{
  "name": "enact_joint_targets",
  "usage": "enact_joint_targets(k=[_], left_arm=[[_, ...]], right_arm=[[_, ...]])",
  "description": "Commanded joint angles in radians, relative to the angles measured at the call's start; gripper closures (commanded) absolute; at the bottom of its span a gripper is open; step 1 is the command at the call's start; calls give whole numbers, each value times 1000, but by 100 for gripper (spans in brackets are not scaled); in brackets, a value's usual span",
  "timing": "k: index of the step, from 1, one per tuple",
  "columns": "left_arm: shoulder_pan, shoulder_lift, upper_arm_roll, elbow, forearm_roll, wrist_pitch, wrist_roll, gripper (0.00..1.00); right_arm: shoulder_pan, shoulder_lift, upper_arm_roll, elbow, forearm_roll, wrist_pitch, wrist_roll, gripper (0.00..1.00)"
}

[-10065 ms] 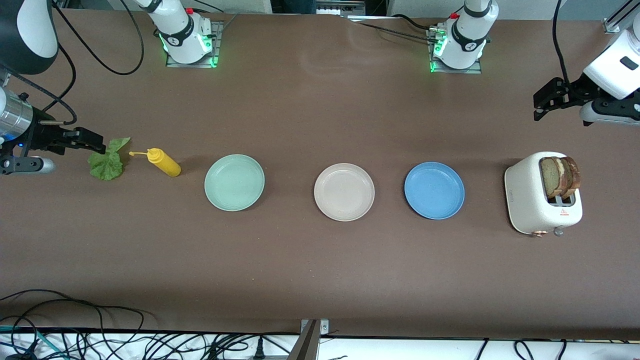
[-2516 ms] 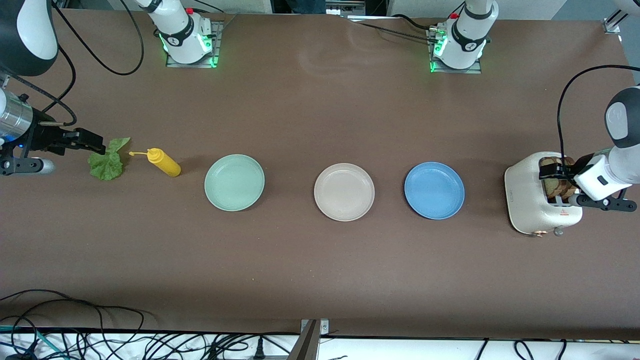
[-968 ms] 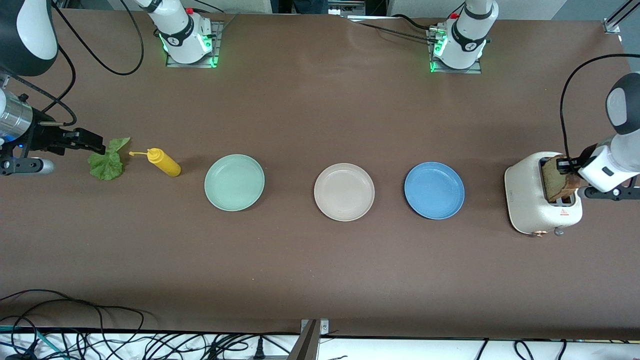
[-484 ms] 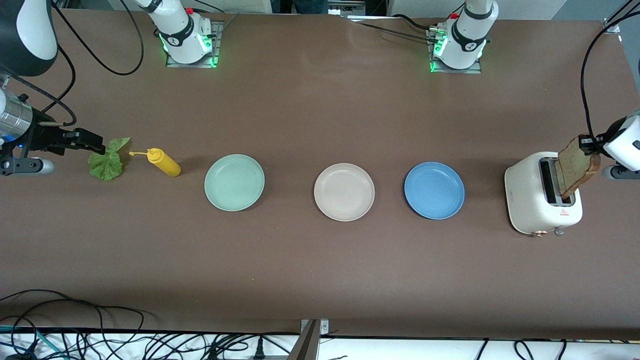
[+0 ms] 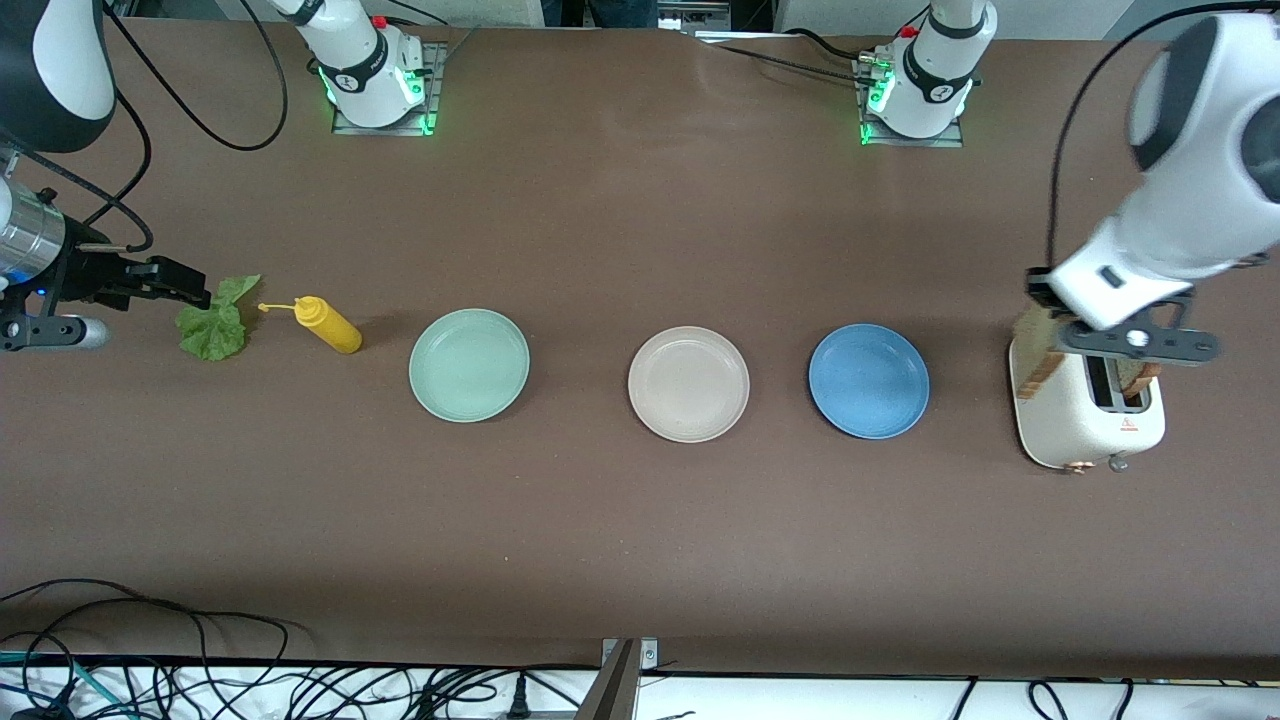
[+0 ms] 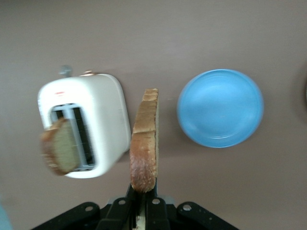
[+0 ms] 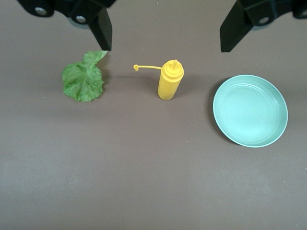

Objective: Make sandwich on beige plate with both arms
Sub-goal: 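Carry the bread with the left gripper onto the beige plate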

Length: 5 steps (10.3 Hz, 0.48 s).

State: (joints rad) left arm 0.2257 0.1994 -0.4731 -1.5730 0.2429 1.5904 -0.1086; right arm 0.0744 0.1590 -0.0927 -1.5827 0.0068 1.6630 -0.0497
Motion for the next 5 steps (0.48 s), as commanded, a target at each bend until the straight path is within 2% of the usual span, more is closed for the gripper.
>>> enact_joint_targets(k=[1,3,5], left_arm=[[-99,78,-27,28,-42,-12,-122,100],[-185,130,-29,60,-56,5,-276,100],[-226,187,-29,142,-193,13,-289,100]], right_arm=[[-7,-4,4,6,15,-6,-12,0],[-7,-4,4,6,15,-6,-10,0],[-7,-4,4,6,15,-6,-12,0]])
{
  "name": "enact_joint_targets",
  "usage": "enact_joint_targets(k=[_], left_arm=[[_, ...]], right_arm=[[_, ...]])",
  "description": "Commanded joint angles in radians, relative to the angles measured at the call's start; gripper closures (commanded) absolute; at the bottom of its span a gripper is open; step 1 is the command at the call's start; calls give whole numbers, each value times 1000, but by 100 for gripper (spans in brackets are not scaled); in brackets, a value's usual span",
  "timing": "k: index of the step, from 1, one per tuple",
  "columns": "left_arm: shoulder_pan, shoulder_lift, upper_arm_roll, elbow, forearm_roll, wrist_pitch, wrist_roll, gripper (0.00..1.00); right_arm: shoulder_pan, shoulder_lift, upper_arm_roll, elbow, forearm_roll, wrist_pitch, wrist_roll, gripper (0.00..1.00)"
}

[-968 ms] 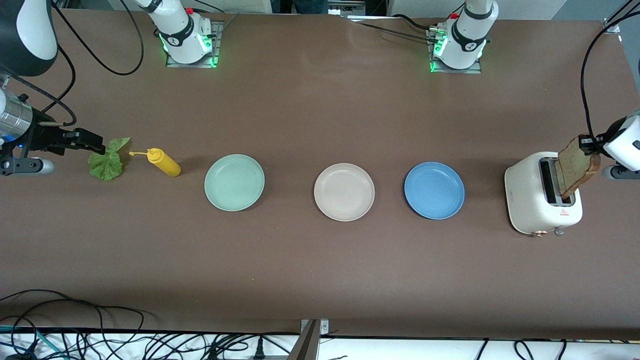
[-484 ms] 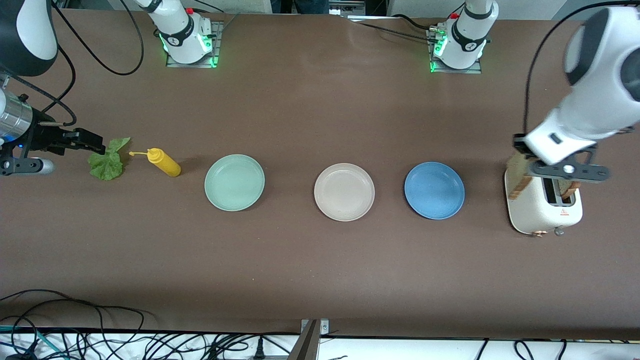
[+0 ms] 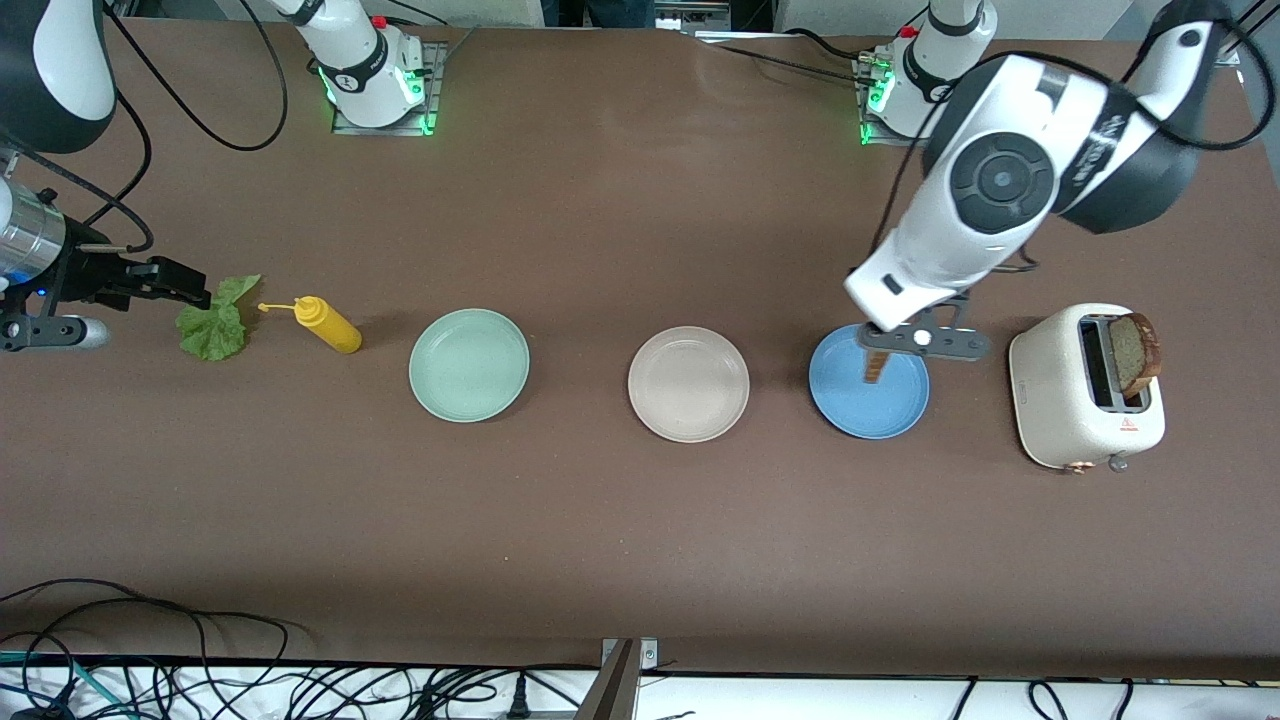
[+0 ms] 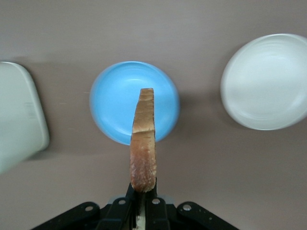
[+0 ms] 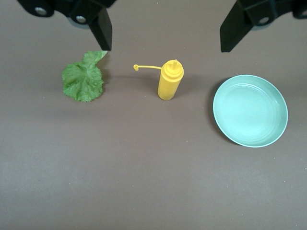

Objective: Make sandwich on beige plate with both arms
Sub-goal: 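Carry the bread with the left gripper onto the beige plate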

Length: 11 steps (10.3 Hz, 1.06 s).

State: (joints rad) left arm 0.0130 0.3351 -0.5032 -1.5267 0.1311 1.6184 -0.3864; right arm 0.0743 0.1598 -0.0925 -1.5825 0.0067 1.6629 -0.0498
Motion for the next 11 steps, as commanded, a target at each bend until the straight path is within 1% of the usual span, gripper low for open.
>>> enact_joint_targets(k=[1,3,5,6,8,9,11], left_arm=[[-15,54,2,109,-126,1,-12,100],[-7,71,2,106,-328,93,-11,100],[-13,132,2,106,-460,144,3,100],[-12,175,2,106,-512,172,47,100],[-8,249,2,102,-654,179,189,100],[-10,257,3,88,-665,181,237,100],[-1,316,3,77,-666,192,367,100]], right_arm=[[-7,-5,4,6,15,-6,-12,0],[-7,-5,4,6,15,-6,-12,0],[-7,-5,4,6,15,-6,-12,0],[-7,-5,4,6,15,-6,-10,0],[-4,-5,4,6,13,-6,-2,0],[-2,-5,4,6,13,-8,4,0],[-2,-5,4,6,13,-6,4,0]])
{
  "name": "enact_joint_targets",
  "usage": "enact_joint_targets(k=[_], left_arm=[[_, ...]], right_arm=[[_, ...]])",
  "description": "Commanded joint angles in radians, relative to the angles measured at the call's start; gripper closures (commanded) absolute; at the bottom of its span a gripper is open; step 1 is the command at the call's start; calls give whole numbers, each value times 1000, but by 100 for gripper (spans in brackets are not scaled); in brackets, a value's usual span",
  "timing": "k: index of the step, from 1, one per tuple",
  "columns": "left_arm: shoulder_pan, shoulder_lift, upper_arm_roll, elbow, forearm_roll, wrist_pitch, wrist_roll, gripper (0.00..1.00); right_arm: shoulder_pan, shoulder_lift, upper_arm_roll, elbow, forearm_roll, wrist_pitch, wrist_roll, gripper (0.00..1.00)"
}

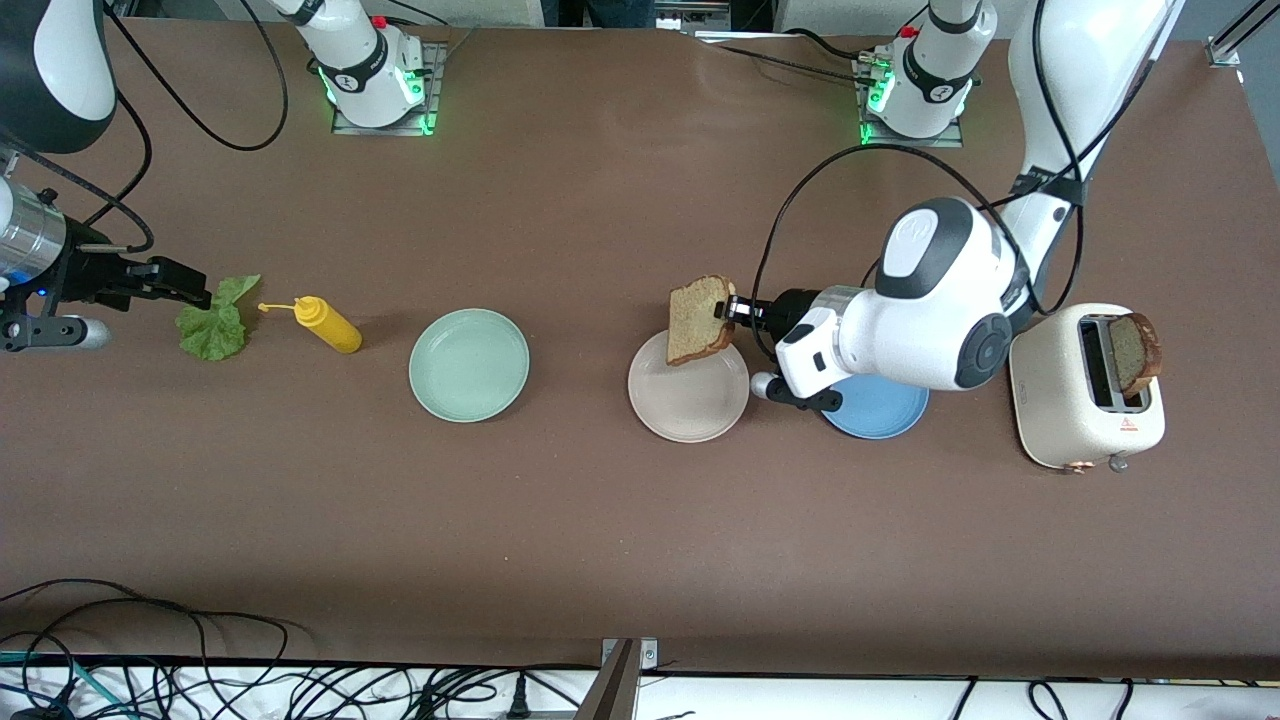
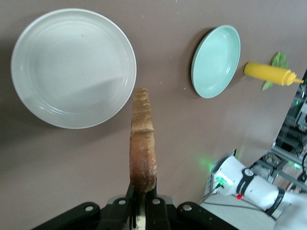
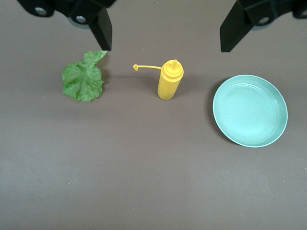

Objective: Make sandwich on beige plate with both arms
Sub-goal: 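Carry the bread with the left gripper onto the beige plate, then open the left gripper and return it to the toaster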

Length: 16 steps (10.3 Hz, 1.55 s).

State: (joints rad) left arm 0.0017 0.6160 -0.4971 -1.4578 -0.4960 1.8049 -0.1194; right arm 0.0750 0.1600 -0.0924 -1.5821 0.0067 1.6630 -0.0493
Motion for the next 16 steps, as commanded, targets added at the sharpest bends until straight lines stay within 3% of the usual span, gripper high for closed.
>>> enact_joint_targets(k=[1,6,7,8,9,12,16], left_arm=[[14,60,-3,-5,-41,54,166,100],[12,181,-3,-25,-41,247,344,100],[11,186,-3,-36,-58,273,363,92],[8,186,-3,-56,-77,301,363,28],[17,182,-3,-73,-81,304,366,0],[63,148,3,-88,-58,252,371,0],[141,45,2,-85,209,108,359,0]], right_arm=[[0,-5,5,5,13,-6,5,0],[0,-5,5,5,15,-8,5,0],[2,-5,5,5,15,-8,5,0],[2,-5,5,5,16,-6,6,0],[2,-5,5,5,18,-6,6,0],[6,-5,6,5,19,-6,9,0],[-3,-1,5,-3,21,-6,23,0]])
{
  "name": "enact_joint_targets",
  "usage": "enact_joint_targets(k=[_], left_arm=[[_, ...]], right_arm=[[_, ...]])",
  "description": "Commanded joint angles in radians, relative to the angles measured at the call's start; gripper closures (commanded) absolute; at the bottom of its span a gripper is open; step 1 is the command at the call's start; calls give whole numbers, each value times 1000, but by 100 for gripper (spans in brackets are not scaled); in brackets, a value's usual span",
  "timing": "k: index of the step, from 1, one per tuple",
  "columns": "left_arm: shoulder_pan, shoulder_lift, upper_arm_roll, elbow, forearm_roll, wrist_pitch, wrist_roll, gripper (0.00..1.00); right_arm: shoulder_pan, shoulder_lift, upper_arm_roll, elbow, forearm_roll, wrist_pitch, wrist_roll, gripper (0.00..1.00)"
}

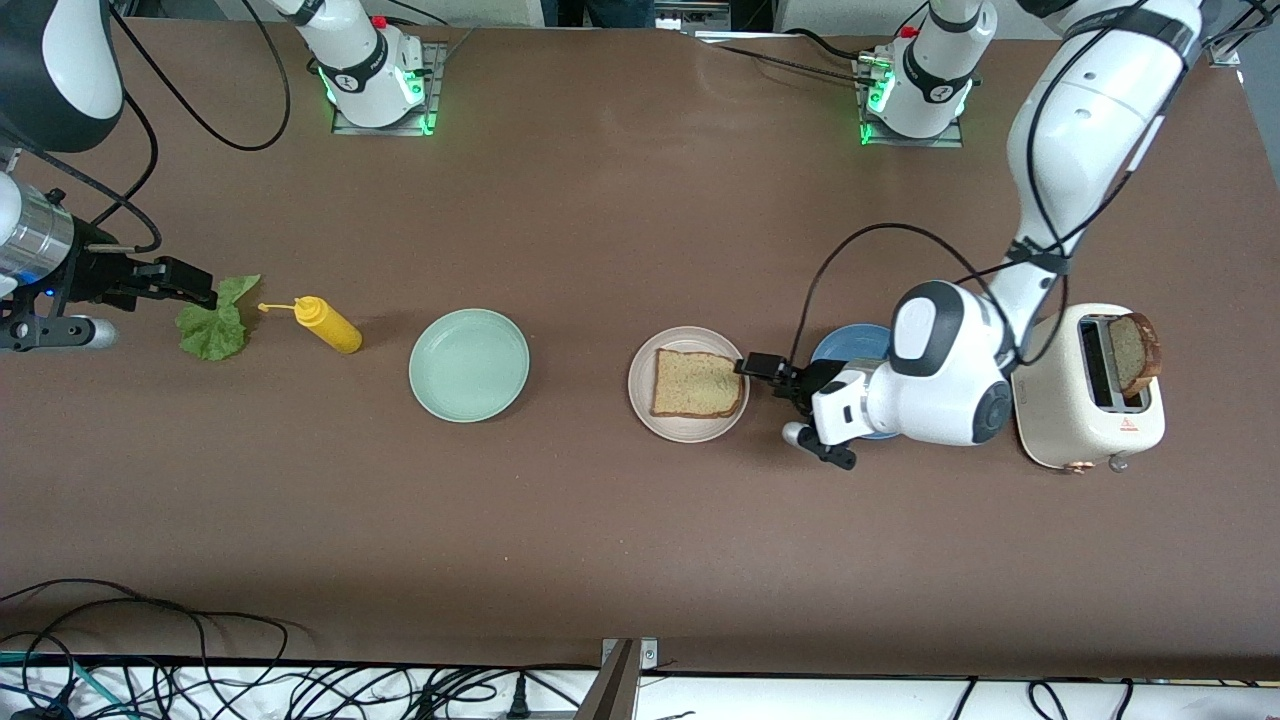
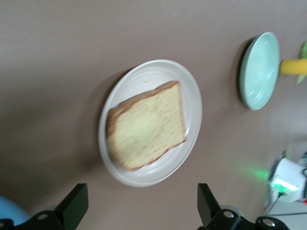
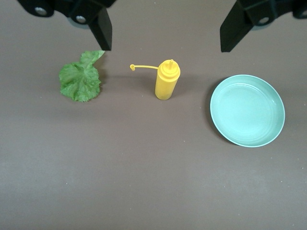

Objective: Make sandwich on beige plate with both arms
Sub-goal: 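Open the left gripper and return it to the toaster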

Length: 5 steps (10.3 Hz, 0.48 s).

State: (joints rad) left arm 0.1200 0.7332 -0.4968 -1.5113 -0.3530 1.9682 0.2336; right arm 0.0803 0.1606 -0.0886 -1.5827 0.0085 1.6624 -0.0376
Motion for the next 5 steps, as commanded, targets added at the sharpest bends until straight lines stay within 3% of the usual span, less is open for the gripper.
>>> enact_joint_targets(k=[1,5], left_arm=[[36,-102,1,-32,103,-93,4,0],[131,-210,4,-20,198,-225,1,0]], right_arm=[[-8,2,0,-5,18,-6,10,0],[-13,40,-42,-68,1,2,-5,0]])
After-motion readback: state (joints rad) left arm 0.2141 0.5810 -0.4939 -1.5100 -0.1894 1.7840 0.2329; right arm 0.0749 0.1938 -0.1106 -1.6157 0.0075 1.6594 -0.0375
